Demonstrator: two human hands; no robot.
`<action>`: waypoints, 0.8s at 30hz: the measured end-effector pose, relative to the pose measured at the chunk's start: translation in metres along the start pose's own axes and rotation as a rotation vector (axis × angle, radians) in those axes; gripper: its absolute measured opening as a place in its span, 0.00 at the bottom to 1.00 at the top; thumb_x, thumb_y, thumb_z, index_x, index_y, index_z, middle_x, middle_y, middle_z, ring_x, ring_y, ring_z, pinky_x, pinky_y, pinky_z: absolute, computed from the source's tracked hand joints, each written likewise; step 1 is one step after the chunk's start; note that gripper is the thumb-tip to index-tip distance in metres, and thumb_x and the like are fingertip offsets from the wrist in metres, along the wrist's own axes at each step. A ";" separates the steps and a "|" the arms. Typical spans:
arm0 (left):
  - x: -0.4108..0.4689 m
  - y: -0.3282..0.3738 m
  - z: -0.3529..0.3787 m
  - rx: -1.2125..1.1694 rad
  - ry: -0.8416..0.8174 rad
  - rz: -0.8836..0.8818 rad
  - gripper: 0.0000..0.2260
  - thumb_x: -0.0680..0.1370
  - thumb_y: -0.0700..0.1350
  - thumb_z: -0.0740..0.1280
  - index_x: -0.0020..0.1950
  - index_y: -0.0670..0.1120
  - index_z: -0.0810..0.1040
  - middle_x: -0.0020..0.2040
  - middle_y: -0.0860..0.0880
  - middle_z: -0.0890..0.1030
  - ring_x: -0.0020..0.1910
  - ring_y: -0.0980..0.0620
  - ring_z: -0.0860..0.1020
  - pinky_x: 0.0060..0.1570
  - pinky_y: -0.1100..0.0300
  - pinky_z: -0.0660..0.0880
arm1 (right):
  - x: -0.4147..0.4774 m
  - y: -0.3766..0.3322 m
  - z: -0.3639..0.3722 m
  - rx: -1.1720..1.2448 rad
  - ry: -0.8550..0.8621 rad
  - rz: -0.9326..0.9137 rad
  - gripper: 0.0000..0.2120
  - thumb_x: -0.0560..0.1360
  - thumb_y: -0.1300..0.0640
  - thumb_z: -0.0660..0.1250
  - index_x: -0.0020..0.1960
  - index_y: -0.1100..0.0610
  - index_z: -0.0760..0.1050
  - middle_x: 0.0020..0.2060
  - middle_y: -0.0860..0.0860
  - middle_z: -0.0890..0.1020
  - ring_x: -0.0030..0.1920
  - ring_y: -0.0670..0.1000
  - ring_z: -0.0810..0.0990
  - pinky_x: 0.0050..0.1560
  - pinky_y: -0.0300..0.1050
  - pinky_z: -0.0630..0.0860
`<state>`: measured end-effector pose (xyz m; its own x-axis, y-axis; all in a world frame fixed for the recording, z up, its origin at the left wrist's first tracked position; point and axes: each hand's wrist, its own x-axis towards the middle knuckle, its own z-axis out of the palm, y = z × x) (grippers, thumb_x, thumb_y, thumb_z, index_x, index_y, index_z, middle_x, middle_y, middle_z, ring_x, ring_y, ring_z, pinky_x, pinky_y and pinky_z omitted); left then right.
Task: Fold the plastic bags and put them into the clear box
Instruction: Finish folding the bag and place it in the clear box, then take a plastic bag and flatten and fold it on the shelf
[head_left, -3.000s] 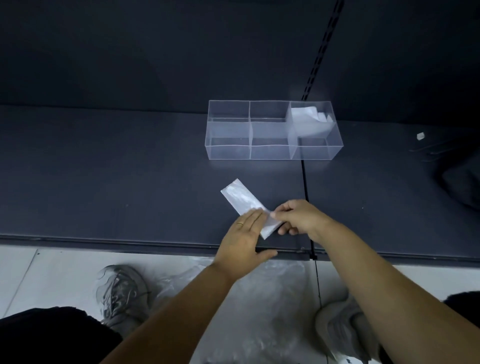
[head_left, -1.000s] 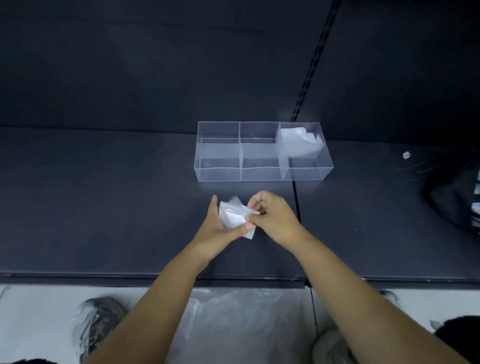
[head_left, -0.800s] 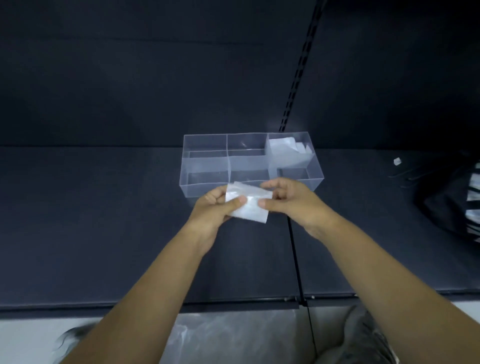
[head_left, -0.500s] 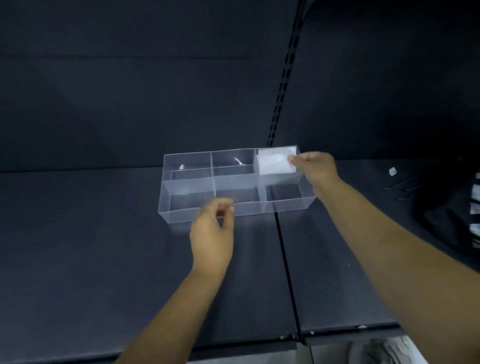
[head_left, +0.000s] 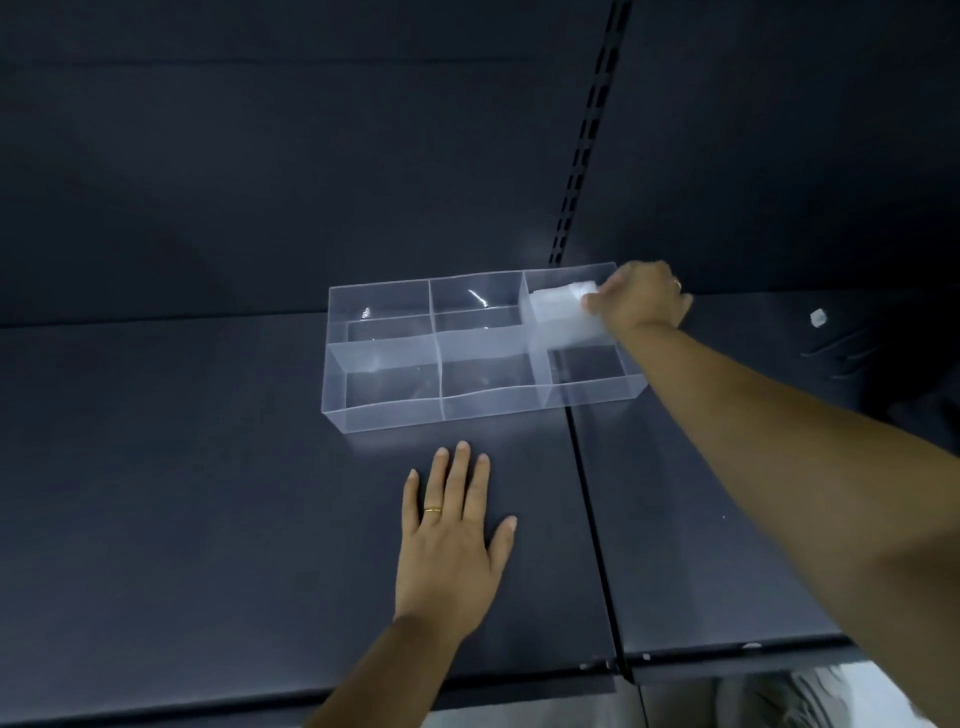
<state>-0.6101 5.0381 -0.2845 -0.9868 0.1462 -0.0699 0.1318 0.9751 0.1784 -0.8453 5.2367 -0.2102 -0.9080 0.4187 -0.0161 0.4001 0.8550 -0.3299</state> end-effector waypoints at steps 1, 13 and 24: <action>0.000 0.000 0.000 -0.004 0.000 -0.001 0.28 0.80 0.59 0.49 0.75 0.45 0.64 0.75 0.45 0.64 0.75 0.45 0.61 0.70 0.44 0.53 | -0.003 0.001 -0.003 0.033 0.003 -0.005 0.12 0.70 0.49 0.70 0.50 0.53 0.80 0.57 0.56 0.75 0.58 0.58 0.75 0.60 0.51 0.66; -0.035 -0.026 -0.024 -0.154 -0.152 0.007 0.28 0.81 0.55 0.58 0.78 0.48 0.54 0.79 0.49 0.50 0.78 0.50 0.45 0.74 0.50 0.40 | -0.277 0.047 -0.016 0.472 -0.082 -0.540 0.08 0.76 0.53 0.67 0.41 0.56 0.73 0.41 0.52 0.74 0.40 0.51 0.75 0.45 0.46 0.72; -0.150 -0.089 -0.018 -0.053 -0.299 -0.094 0.34 0.80 0.62 0.52 0.78 0.53 0.37 0.78 0.52 0.34 0.75 0.50 0.33 0.70 0.49 0.30 | -0.456 0.117 0.072 -0.181 -1.126 -0.581 0.49 0.70 0.48 0.74 0.78 0.51 0.44 0.74 0.57 0.58 0.69 0.59 0.67 0.66 0.51 0.69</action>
<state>-0.4754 4.9265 -0.2721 -0.9217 0.1066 -0.3729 0.0291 0.9778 0.2075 -0.3934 5.1236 -0.3096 -0.5223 -0.4415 -0.7296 -0.1584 0.8909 -0.4258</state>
